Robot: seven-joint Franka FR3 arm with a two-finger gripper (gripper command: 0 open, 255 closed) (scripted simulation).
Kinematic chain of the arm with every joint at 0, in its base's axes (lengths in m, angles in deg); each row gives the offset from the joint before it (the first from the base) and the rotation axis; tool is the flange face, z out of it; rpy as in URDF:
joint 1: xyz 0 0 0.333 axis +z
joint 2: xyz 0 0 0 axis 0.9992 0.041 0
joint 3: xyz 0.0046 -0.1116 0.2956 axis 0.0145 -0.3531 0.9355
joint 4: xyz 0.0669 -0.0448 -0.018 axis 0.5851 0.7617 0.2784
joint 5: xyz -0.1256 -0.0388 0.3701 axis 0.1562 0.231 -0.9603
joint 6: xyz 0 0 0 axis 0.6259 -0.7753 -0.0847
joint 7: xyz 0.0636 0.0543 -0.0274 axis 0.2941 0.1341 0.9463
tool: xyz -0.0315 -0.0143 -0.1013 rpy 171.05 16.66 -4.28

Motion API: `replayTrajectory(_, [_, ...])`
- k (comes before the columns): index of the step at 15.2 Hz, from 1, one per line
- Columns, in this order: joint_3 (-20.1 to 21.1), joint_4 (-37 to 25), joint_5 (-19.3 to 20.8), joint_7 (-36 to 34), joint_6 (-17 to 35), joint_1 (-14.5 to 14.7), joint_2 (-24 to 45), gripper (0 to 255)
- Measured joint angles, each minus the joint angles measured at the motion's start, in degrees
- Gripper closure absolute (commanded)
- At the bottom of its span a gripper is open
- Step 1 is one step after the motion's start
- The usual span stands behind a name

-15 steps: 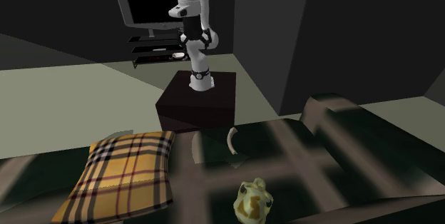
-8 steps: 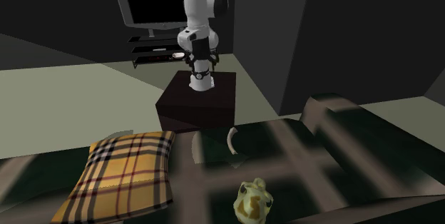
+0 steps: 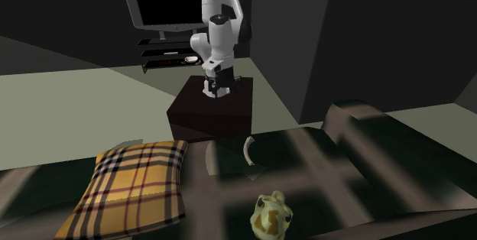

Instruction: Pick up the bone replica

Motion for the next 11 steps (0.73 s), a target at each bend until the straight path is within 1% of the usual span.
replayTrajectory(3, [2.0,-0.9,0.9,-2.5,6.1,-0.1,7.3,0])
replayTrajectory(6, [3.4,-3.1,3.4,-5.5,11.6,-0.4,15.6,0])
replayTrajectory(7, [3.9,-2.9,4.0,-6.8,13.5,-0.1,17.5,0])
replayTrajectory(9, [4.2,-4.3,6.3,-9.2,16.3,0.2,22.0,0])
replayTrajectory(11, [3.9,-6.9,9.5,-12.3,19.1,0.8,27.9,0])
